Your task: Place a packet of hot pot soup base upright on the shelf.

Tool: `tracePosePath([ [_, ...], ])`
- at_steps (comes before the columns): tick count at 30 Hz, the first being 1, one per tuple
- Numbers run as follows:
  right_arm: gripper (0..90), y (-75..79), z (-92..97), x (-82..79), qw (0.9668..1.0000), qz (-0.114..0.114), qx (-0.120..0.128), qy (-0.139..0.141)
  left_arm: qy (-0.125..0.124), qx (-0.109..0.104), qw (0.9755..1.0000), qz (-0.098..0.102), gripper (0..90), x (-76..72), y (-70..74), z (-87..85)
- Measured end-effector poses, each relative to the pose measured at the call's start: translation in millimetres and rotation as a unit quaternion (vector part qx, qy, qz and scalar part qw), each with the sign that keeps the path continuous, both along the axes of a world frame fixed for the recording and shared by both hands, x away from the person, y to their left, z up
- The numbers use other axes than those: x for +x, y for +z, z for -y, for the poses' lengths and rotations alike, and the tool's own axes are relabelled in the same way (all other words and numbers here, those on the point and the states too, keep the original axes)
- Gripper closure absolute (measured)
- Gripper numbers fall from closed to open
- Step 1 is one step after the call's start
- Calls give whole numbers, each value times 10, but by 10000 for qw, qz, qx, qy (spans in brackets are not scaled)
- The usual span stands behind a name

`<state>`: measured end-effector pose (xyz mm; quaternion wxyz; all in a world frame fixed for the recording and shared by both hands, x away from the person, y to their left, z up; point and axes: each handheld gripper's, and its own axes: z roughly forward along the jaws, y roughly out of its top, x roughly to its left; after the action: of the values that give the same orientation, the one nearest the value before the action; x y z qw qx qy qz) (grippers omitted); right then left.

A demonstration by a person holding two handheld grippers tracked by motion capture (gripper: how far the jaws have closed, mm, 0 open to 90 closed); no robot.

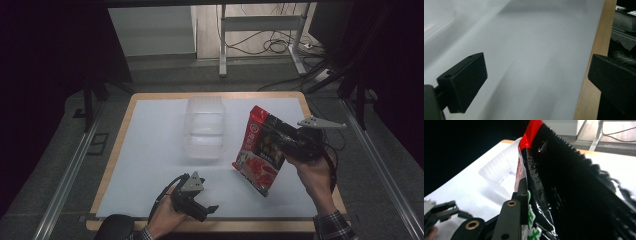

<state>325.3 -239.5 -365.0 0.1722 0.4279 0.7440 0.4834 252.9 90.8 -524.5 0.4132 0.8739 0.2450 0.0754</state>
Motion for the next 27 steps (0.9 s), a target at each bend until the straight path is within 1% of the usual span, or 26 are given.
tracePosePath([
  [1,721,45,5,68,10000,42,26,-29,24,-36,10000,13,8,-5,-5,-7],
  [3,721,85,4,134,9999,85,50,-40,46,-13,10000,69,2,-10,-21,-34],
  [4,721,85,4,134,9999,85,50,-40,46,-13,10000,69,1,-10,-21,-34],
  [5,721,134,-6,214,9999,142,67,-38,62,-22,10000,72,0,-12,-31,-43],
  [7,721,149,-13,239,9999,157,58,-36,89,-17,9999,104,0,-12,-35,-57],
  [8,721,188,-40,307,9998,201,36,-44,92,-25,9999,116,0,-12,-32,-64],
  [10,721,199,-51,327,9998,214,22,-39,95,-29,9999,132,0,-12,-30,-65],
  [12,721,237,-106,410,9997,256,-15,-44,99,-17,9999,133,0,-15,-33,-64],
  [14,721,247,-121,433,9996,269,-28,-40,104,-2,9998,141,0,-17,-35,-59],
  [15,721,265,-147,481,9996,273,-17,-50,102,3,9998,143,0,-18,-36,-58],
  [17,721,271,-155,500,9996,274,-6,-45,102,11,9999,138,0,-18,-38,-57],
  [18,721,287,-183,557,9995,306,2,-29,99,33,9999,132,0,-17,-39,-58],
  [20,721,293,-194,575,9995,302,22,-30,87,55,9998,143,0,-16,-41,-60],
  [22,721,310,-233,633,9995,323,53,-15,104,84,9998,155,0,-18,-46,-57],
  [23,721,324,-276,688,9994,350,77,11,123,88,9998,147,0,-17,-48,-58],
  [26,721,335,-321,729,9993,360,90,30,134,64,9998,142,0,-18,-45,-61],
  [27,721,347,-374,777,9992,375,105,65,144,55,9998,147,0,-20,-42,-63],
])
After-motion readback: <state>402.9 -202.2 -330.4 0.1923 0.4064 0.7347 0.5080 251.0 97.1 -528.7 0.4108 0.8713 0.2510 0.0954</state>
